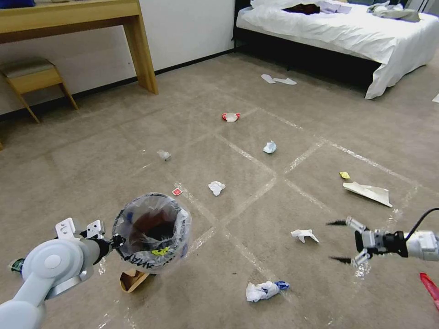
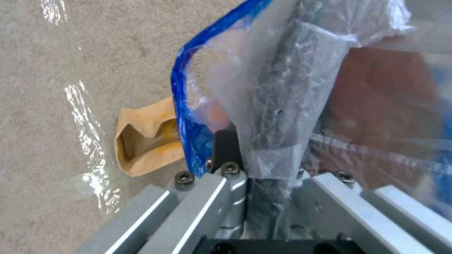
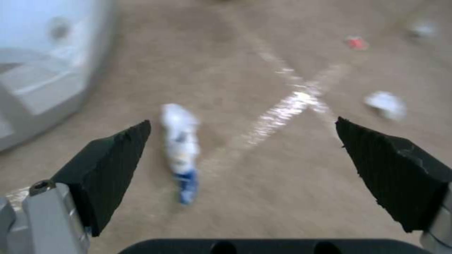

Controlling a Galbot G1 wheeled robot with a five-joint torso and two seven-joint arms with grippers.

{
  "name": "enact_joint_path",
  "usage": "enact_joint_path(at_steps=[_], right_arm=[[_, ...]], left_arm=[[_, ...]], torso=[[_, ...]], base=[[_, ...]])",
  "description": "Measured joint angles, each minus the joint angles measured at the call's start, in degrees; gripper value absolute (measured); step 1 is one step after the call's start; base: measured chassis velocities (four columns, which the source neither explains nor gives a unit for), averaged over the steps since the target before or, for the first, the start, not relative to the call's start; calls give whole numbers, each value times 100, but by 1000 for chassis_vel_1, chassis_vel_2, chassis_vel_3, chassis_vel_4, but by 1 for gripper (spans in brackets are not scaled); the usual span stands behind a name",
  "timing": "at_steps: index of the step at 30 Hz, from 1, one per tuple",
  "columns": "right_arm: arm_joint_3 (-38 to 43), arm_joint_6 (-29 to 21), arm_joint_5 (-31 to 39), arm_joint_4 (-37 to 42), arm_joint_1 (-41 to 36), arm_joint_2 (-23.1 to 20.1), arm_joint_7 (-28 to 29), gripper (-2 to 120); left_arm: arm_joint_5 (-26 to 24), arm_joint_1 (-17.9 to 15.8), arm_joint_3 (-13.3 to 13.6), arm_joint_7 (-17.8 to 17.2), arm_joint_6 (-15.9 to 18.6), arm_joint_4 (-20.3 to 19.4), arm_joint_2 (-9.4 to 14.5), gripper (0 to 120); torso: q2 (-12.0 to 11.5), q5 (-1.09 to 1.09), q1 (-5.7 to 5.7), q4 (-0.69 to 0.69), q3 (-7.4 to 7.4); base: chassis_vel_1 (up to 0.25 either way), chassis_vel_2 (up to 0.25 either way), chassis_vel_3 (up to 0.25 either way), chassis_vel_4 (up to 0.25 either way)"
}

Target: Pick up the trash bin and place the garbage on the floor into it.

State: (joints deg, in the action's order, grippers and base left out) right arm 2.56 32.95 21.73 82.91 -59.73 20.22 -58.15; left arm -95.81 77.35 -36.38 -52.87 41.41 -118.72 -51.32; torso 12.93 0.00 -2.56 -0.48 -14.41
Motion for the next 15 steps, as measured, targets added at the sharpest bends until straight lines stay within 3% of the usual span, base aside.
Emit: enact_joint_path(at_steps=[1, 3, 5, 6, 7, 9, 13, 15], right_arm=[[0, 0, 0, 0, 0, 0, 0, 100], [-1082, 84, -607, -169, 632, 327, 25, 100], [-1429, 156, -860, -301, 931, 516, 9, 100], [-1967, 254, -1244, -590, 1415, 855, 4, 100], [-1967, 254, -1244, -590, 1415, 855, 4, 100], [-2686, 451, -1583, -1271, 2158, 1473, -45, 100], [-3066, 508, -1656, -1773, 2491, 1865, -95, 100], [-3635, 648, -1775, -2644, 2918, 2517, -225, 100]], left_arm=[[0, 0, 0, 0, 0, 0, 0, 1], [38, 4, 0, 0, 1, 14, -90, 1], [56, 11, -2, 1, 1, 14, -118, 1], [75, 36, -17, 3, 1, 14, -150, 1], [75, 36, -17, 3, 1, 14, -150, 1], [147, 103, -64, 15, 2, 15, -186, 1], [184, 142, -91, 16, 0, 10, -225, 1], [238, 154, -116, 11, -12, -51, -318, 1]], torso=[[0, 0, 0, 0, 0], [-1, 7, -1, -7, -1], [0, 9, 0, -4, 0], [0, -3, 0, -6, -1], [0, -3, 0, -6, -1], [0, 4, 0, 2, -1], [0, 0, 0, 2, -1], [-1, 2, -1, -3, -1]], base=[[0, 0, 0, 0], [0, 0, 0, 0], [0, 0, 0, 0], [0, 0, 0, 0], [0, 0, 0, 0], [0, 0, 0, 0], [0, 0, 0, 0], [0, 0, 0, 0]])
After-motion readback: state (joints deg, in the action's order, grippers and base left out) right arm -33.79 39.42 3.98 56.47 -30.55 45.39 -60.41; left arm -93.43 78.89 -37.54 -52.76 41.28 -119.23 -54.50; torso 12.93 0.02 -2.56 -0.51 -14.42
